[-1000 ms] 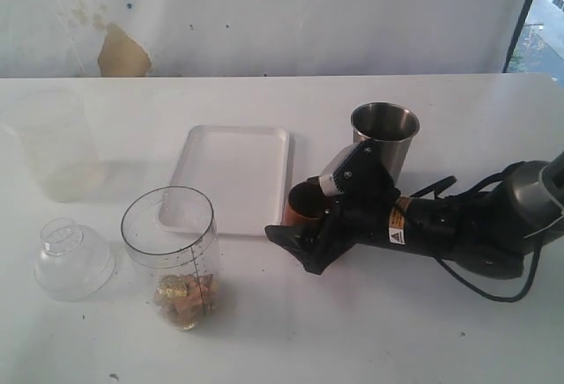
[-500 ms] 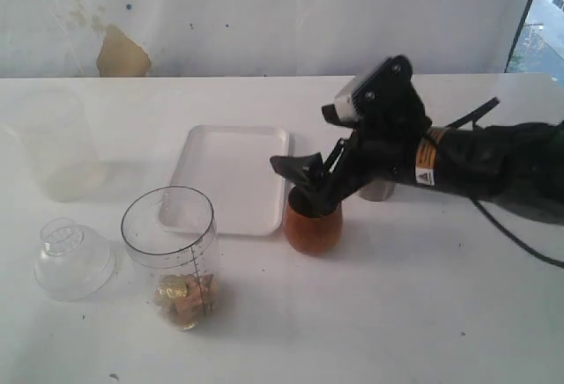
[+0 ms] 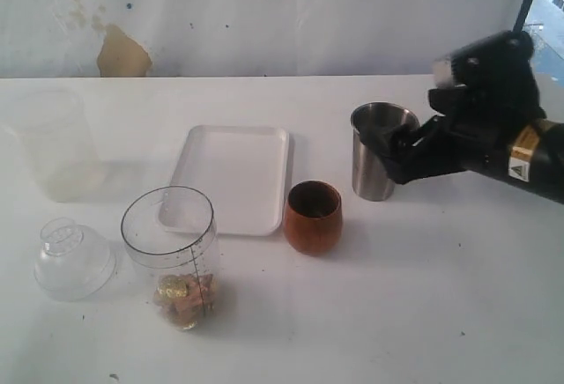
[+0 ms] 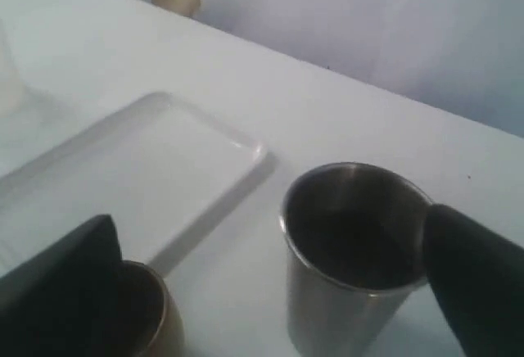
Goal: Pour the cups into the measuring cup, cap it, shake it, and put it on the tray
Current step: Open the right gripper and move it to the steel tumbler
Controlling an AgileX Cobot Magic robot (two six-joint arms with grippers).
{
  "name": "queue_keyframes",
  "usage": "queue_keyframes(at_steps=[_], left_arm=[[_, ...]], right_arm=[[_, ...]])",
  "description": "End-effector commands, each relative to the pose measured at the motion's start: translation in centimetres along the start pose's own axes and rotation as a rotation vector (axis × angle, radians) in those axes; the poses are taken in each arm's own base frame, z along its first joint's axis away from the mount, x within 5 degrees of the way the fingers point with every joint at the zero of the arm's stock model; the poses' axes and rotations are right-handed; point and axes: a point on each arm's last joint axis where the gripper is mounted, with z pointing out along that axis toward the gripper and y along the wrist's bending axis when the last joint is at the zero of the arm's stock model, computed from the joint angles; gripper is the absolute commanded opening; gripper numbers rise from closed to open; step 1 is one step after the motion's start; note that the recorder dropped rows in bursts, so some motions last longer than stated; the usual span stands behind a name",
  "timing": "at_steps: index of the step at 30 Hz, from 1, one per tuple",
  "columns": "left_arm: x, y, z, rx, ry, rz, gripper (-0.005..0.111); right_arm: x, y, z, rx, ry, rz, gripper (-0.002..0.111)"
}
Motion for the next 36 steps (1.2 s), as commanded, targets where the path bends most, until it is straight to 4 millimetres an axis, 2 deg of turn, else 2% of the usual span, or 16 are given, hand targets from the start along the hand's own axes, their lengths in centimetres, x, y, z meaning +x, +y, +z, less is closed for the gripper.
queue_keyframes(at_steps=[1,5,11,17,20,22,25,32,36], left_arm=[[0.1,0.0,0.0,0.001,-0.007,0.007,0.000],[0.1,0.0,0.0,0.001,-0.007,0.007,0.000],[0.1,0.0,0.0,0.001,-0.007,0.007,0.000],[0.1,0.0,0.0,0.001,-0.007,0.007,0.000],[0.1,0.0,0.0,0.001,-0.007,0.007,0.000],[0.1,0.0,0.0,0.001,-0.007,0.007,0.000],[0.1,0.0,0.0,0.001,-0.007,0.007,0.000],[0.1,0.0,0.0,0.001,-0.007,0.007,0.000],[0.1,0.0,0.0,0.001,-0.007,0.007,0.000]], right_arm=[[1.9,-1.7,-1.6,0.052,-0.128,0.095,0.092],[4.5,-2.2,-0.8,0.057,-0.080,0.112,0.092],[6.8,-2.6,0.7,0.074,-0.043,0.137,0.092],[7.1,-2.3,1.9,-0.016,-0.011,-0.028,0.095],[6.9,-2.5,2.9,-0.013,-0.024,0.087,0.105],[7.3,-3.1,3.5,0.047,0.016,0.092,0.105],[8.1,-3.3,4.0,0.046,0.058,0.077,0.105],[9.9,-3.2,5.5,0.022,-0.003,0.089,0.105],[10.2,-3.5,6.9,0.003,-0.083,0.050,0.105]])
